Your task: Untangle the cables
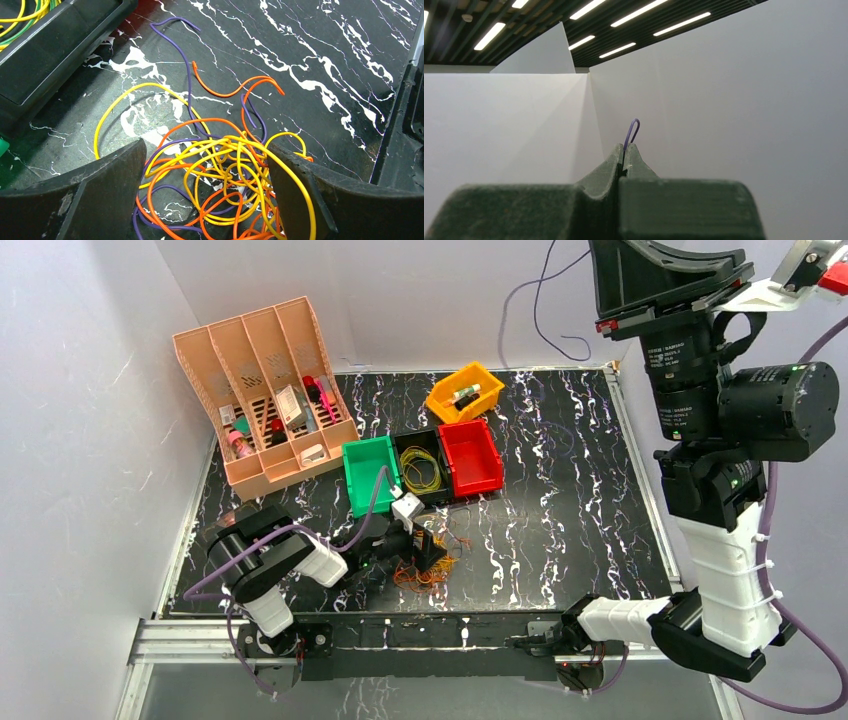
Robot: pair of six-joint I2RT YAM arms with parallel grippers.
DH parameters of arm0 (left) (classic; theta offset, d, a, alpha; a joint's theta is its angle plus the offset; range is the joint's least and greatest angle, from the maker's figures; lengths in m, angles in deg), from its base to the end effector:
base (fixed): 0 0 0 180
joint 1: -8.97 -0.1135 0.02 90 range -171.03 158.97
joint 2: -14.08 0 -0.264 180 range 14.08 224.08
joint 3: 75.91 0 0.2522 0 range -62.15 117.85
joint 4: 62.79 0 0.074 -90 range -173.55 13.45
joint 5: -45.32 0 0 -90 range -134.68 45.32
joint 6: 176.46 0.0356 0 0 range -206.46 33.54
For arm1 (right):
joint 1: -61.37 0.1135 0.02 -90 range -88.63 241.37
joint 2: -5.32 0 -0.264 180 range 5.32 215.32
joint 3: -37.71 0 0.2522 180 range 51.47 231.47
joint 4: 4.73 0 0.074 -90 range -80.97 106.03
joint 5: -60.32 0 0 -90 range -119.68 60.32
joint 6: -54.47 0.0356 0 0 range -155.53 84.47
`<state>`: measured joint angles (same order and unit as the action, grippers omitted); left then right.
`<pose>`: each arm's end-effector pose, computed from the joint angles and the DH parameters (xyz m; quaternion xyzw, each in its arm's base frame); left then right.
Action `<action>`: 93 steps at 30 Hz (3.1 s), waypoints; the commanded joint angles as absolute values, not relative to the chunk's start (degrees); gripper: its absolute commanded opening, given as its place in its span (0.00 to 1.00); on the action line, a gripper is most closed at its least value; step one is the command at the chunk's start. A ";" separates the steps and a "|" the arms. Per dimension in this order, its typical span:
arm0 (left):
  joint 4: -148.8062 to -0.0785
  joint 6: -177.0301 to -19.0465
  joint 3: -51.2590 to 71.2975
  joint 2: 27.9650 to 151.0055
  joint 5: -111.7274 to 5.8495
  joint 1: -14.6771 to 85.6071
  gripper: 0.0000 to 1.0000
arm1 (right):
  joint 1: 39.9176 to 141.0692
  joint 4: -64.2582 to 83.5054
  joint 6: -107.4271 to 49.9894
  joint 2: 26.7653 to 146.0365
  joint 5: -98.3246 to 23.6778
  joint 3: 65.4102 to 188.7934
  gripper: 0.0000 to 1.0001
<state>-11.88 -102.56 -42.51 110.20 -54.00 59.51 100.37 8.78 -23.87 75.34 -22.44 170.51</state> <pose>0.1675 -0.2126 0.1295 0.2779 0.7237 -0.3979 0.4906 0.0933 0.0698 0.6687 -0.0246 0.3515 0.3804 0.8551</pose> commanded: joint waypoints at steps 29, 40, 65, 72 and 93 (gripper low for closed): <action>-55.45 -101.81 -31.51 77.24 -32.92 59.97 0.98 | 100.24 12.41 -31.35 76.80 -7.85 151.91 0.00; -83.79 -112.81 -19.83 81.47 -24.07 59.51 0.98 | 99.46 10.32 -33.59 83.28 -5.91 153.37 0.00; -89.30 -109.74 -19.51 76.49 -20.24 59.48 0.98 | 96.70 12.02 -31.57 90.53 -11.35 160.55 0.00; -89.88 -109.20 -18.87 76.60 -19.56 59.48 0.98 | 96.50 12.84 -32.15 92.21 -12.59 166.36 0.00; -89.90 -109.22 -18.18 78.02 -21.99 59.50 0.98 | 94.32 12.06 -31.40 93.64 -11.91 162.30 0.00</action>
